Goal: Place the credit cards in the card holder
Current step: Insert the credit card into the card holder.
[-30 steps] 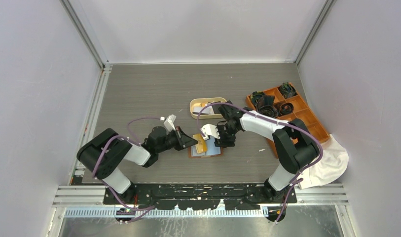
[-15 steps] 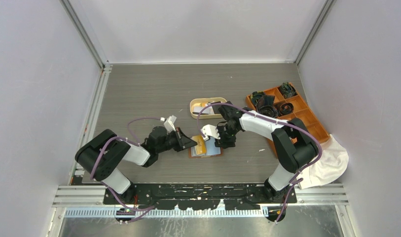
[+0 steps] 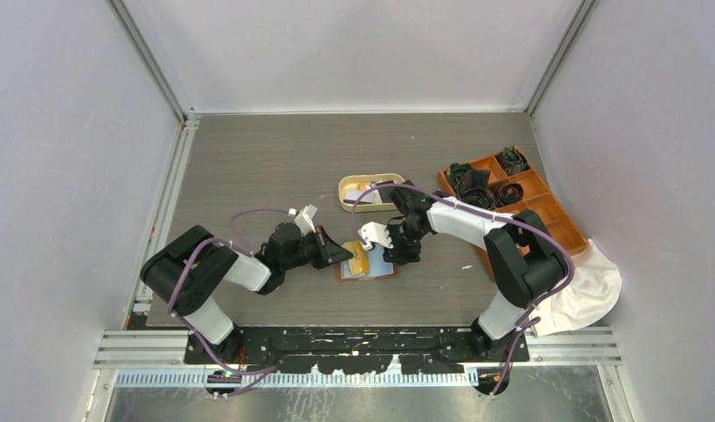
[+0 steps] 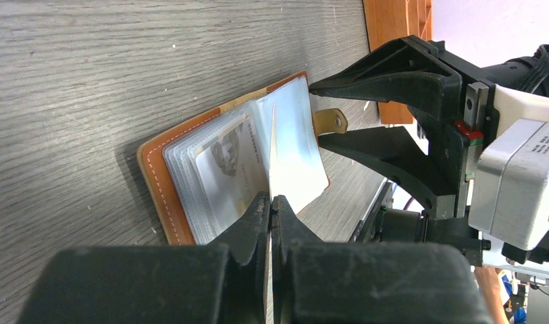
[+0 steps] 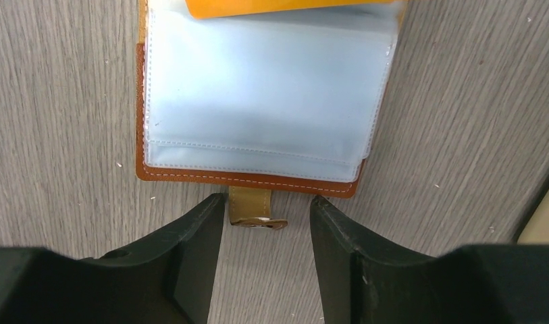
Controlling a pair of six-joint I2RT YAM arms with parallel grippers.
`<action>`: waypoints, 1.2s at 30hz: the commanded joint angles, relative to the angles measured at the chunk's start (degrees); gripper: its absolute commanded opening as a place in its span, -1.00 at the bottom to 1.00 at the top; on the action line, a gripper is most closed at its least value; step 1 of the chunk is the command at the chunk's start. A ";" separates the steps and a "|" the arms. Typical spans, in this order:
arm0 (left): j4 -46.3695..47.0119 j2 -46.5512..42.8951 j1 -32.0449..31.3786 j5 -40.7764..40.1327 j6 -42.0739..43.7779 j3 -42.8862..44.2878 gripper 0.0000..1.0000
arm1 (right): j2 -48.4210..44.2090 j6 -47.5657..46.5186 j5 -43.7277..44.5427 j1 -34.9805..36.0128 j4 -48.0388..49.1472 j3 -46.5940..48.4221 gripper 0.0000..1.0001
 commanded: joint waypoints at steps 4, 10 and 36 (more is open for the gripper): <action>-3.49 -0.05 0.15 0.99 -0.43 2.15 -1.00 | -0.25 -0.36 -0.95 -0.04 -0.83 1.46 0.10; -7.67 -1.46 0.08 0.60 0.52 2.56 -1.00 | -0.31 -0.46 -1.04 0.06 -1.00 1.54 0.09; -11.46 -0.20 -0.68 2.18 3.05 5.65 -1.00 | 0.25 -0.46 -1.10 0.65 -1.53 1.91 0.07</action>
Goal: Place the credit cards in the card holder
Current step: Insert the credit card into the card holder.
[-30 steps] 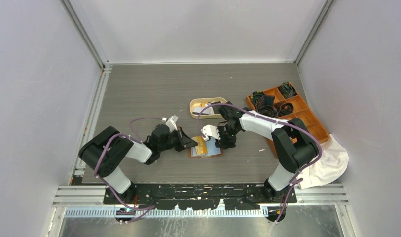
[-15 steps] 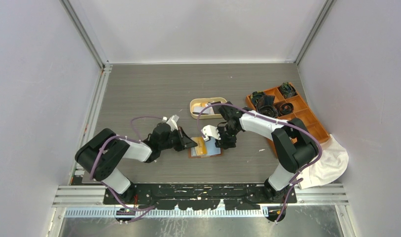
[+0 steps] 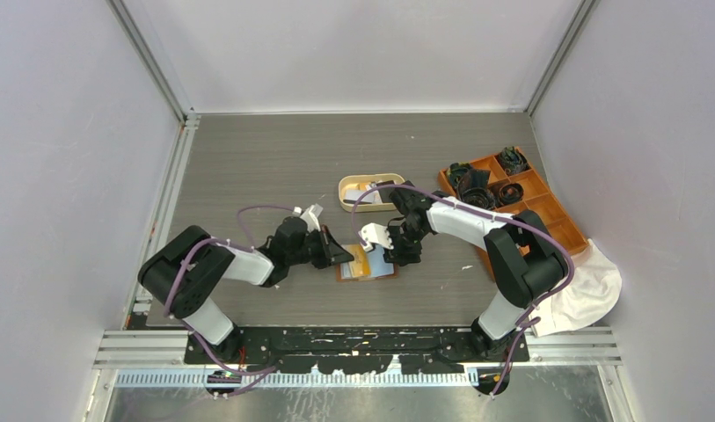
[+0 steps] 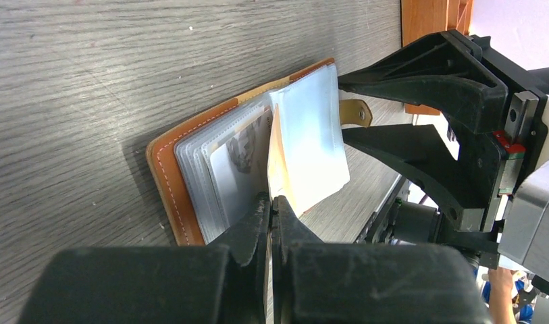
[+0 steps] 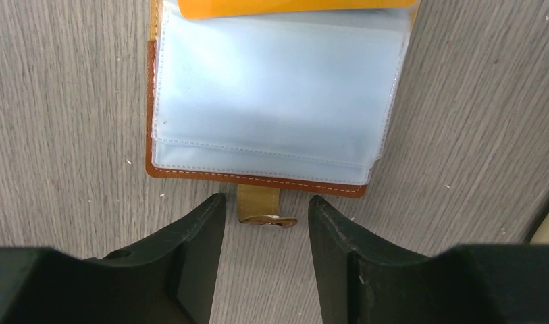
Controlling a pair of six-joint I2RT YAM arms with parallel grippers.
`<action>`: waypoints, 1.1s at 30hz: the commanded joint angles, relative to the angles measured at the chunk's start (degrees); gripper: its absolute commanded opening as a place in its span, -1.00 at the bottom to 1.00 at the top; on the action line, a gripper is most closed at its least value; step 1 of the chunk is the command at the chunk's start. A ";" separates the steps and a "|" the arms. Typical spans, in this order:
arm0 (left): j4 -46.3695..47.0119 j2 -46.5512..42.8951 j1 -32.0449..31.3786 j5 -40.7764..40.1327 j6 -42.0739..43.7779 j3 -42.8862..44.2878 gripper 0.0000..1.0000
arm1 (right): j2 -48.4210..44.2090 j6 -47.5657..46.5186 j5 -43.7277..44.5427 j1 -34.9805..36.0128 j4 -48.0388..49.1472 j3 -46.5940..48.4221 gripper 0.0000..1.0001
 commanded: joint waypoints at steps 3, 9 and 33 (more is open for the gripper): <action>4.00 2.00 -0.40 2.15 0.39 1.04 -1.00 | 0.27 -0.51 -1.12 0.64 -0.39 1.83 0.06; 8.43 4.43 -0.31 3.41 -1.10 0.75 -1.00 | 0.29 -0.49 -1.11 0.71 -0.49 1.91 0.06; 8.16 4.03 -0.41 3.66 -4.21 -0.70 -1.00 | 0.48 -0.53 -1.21 0.74 -0.93 2.17 0.04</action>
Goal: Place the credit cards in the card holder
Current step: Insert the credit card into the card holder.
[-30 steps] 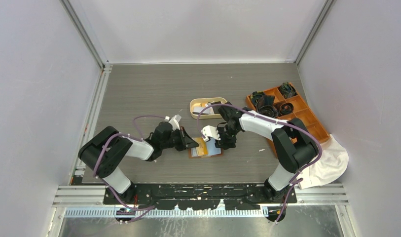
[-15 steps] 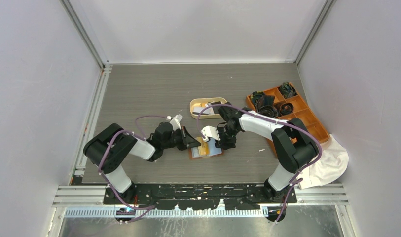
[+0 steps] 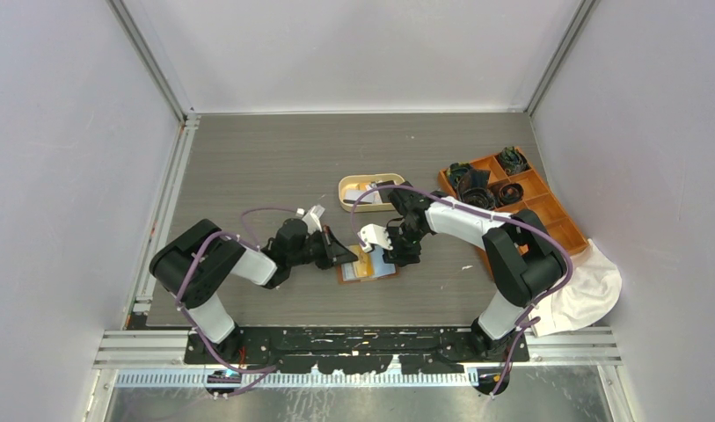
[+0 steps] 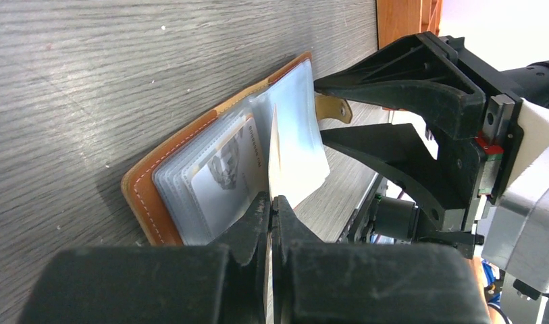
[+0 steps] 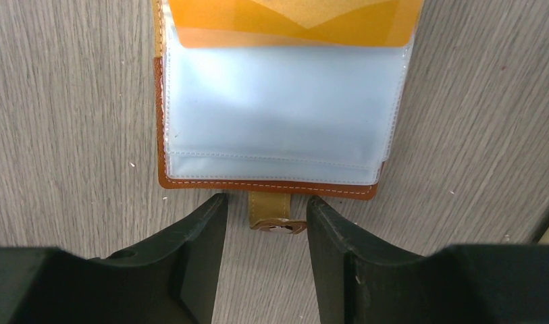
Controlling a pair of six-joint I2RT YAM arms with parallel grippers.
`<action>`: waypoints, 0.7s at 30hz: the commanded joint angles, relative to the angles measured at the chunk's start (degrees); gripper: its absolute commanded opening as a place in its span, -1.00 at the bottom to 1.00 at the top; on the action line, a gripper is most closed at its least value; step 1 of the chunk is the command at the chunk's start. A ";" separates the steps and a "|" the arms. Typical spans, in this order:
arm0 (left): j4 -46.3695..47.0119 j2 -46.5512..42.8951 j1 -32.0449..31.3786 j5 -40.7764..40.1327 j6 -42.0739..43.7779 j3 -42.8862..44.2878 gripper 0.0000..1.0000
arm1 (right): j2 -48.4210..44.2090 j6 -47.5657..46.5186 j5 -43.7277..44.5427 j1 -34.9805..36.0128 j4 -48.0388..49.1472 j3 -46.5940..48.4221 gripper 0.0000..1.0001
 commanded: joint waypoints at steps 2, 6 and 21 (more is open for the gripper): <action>-2.76 -1.03 -0.23 0.82 -1.01 0.19 -1.00 | -0.02 -0.51 -1.19 0.33 -0.55 1.90 0.04; -5.79 -1.43 -0.20 0.66 -1.05 0.96 -1.00 | -0.11 -0.53 -1.23 0.33 -0.63 1.93 0.04; -5.08 3.89 -0.35 2.60 -2.57 4.21 -1.00 | 0.16 -0.64 -1.13 0.99 -0.72 2.02 0.03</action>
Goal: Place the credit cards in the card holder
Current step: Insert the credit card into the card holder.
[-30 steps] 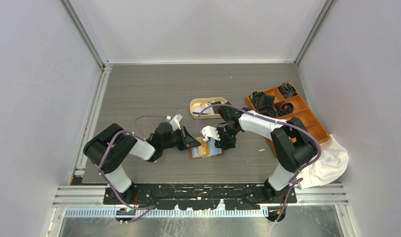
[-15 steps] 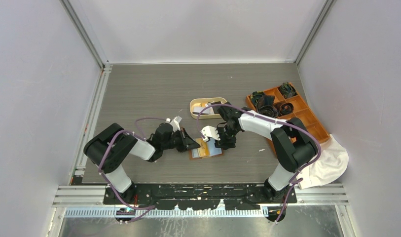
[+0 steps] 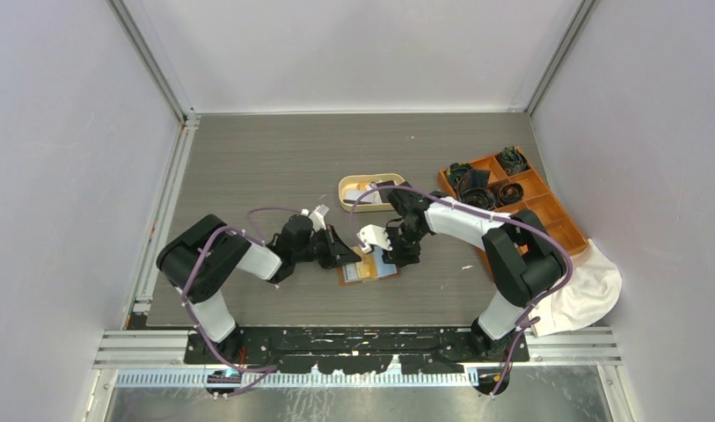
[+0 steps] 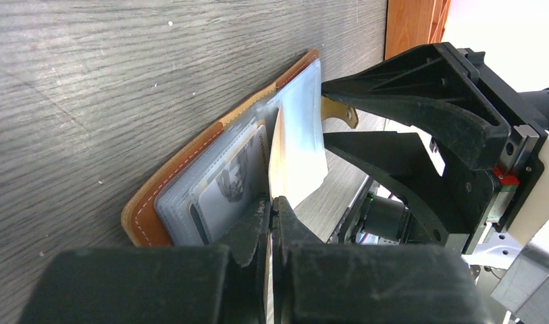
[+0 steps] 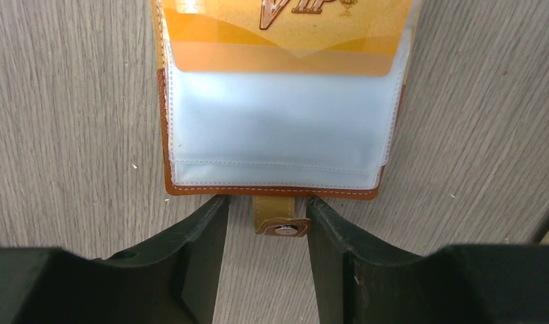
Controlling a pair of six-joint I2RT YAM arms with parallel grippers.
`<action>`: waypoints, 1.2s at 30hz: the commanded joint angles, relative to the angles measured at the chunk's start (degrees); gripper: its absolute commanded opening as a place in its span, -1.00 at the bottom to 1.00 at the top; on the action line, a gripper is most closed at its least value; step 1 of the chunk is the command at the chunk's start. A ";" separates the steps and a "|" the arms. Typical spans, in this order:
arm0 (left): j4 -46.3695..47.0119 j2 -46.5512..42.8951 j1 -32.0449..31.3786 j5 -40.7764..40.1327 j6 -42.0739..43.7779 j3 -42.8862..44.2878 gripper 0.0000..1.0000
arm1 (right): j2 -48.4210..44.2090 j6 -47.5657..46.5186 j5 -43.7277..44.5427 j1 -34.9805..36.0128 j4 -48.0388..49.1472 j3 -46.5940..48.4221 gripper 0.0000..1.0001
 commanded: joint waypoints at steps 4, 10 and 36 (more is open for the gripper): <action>-0.26 2.10 -0.53 0.80 -0.03 1.48 -1.00 | 0.31 -0.68 -1.20 1.01 -0.68 2.02 0.03; 1.32 3.82 -1.07 0.98 -0.81 1.90 -1.00 | -0.21 0.20 -0.86 1.12 -0.64 2.48 0.06; 3.44 4.59 -1.08 0.70 -1.14 0.11 -0.78 | -9.02 20.20 -2.24 17.42 17.63 -1.53 -0.98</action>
